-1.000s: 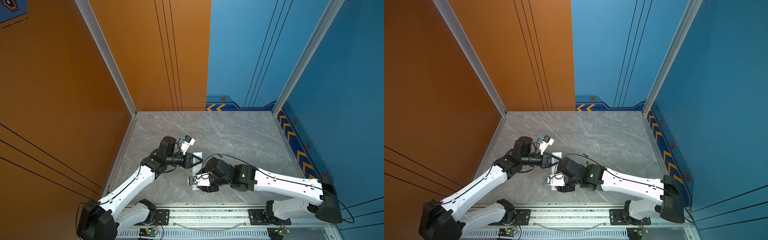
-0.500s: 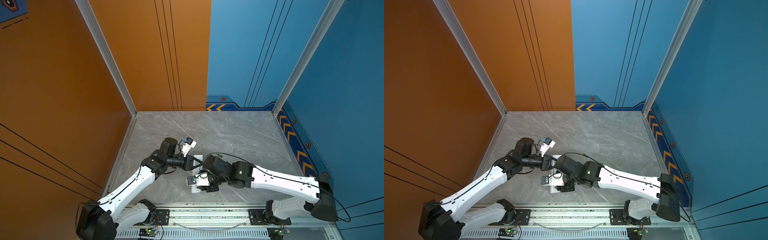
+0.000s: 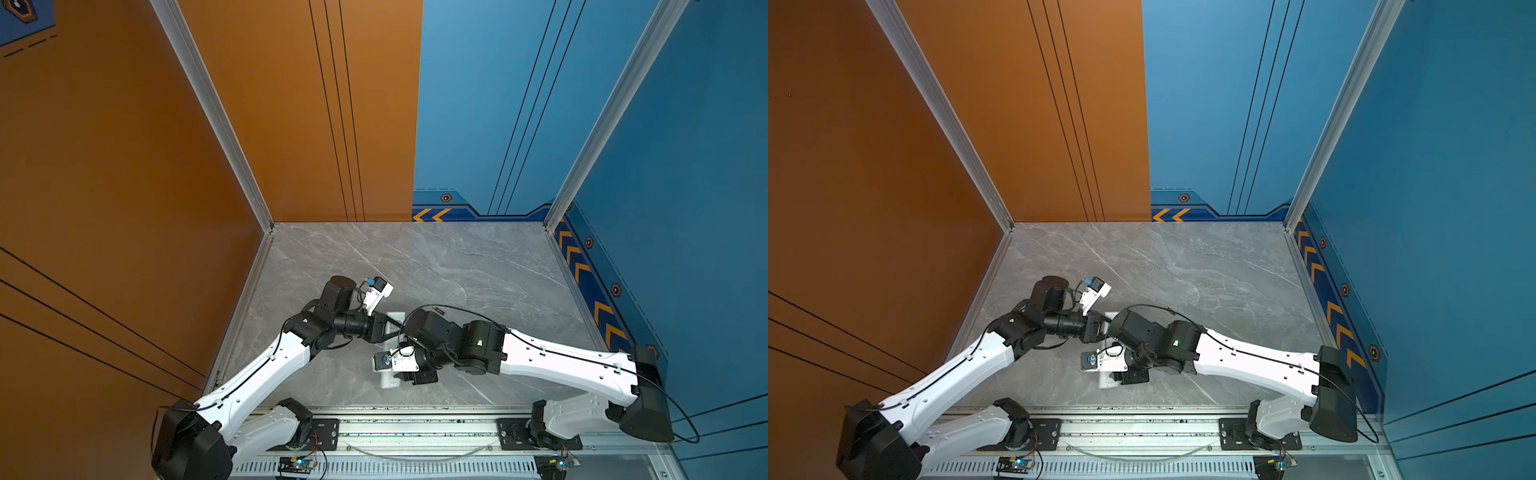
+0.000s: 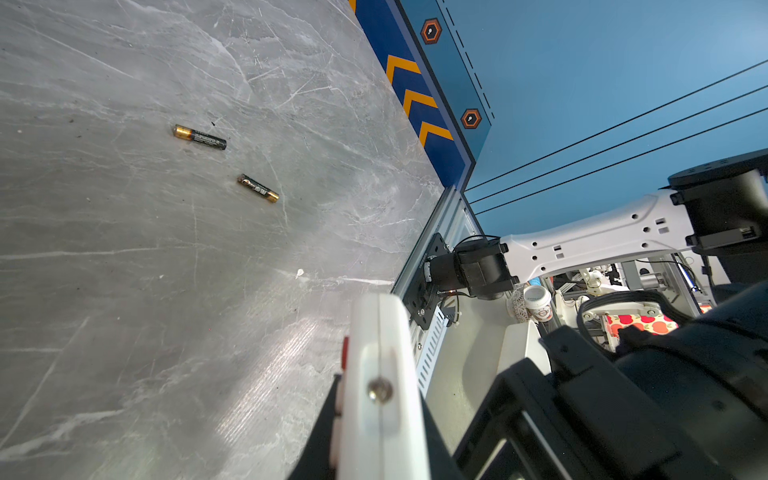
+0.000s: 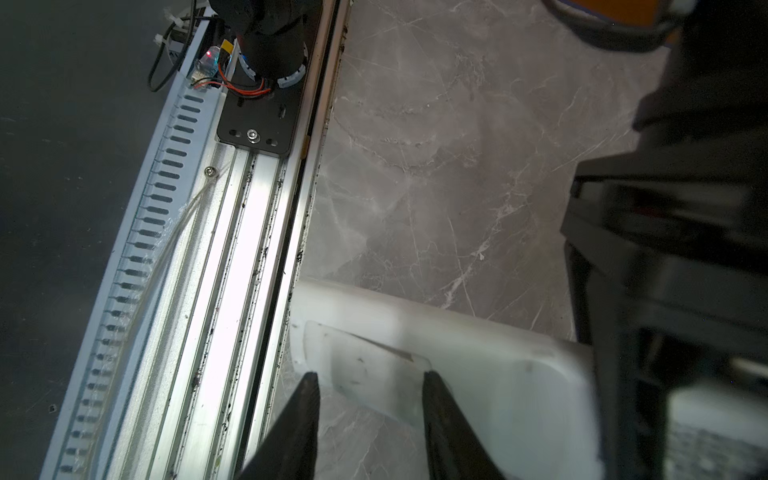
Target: Load the batteries into the remote control
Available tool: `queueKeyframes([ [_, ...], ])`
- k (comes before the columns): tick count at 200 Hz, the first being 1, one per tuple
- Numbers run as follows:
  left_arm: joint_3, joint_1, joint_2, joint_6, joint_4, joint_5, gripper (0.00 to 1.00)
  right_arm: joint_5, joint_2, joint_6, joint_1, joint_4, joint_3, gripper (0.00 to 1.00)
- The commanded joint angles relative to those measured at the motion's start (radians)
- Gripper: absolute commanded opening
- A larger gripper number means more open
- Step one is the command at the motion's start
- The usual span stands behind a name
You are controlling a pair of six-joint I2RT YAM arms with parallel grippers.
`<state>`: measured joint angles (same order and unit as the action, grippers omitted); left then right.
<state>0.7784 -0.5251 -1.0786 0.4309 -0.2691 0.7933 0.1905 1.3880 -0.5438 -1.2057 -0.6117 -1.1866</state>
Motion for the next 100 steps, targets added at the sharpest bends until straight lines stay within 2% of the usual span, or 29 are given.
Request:
queueKeyframes([
  [1, 0.058, 0.002, 0.022, -0.015, 0.048, -0.007, 0.00, 0.058, 0.019, -0.003, -0.008, -0.130, -0.002, 0.39],
  [100, 0.057, -0.001, 0.020, -0.014, 0.048, -0.009, 0.00, 0.043, 0.005, 0.001, -0.011, -0.110, -0.003, 0.42],
])
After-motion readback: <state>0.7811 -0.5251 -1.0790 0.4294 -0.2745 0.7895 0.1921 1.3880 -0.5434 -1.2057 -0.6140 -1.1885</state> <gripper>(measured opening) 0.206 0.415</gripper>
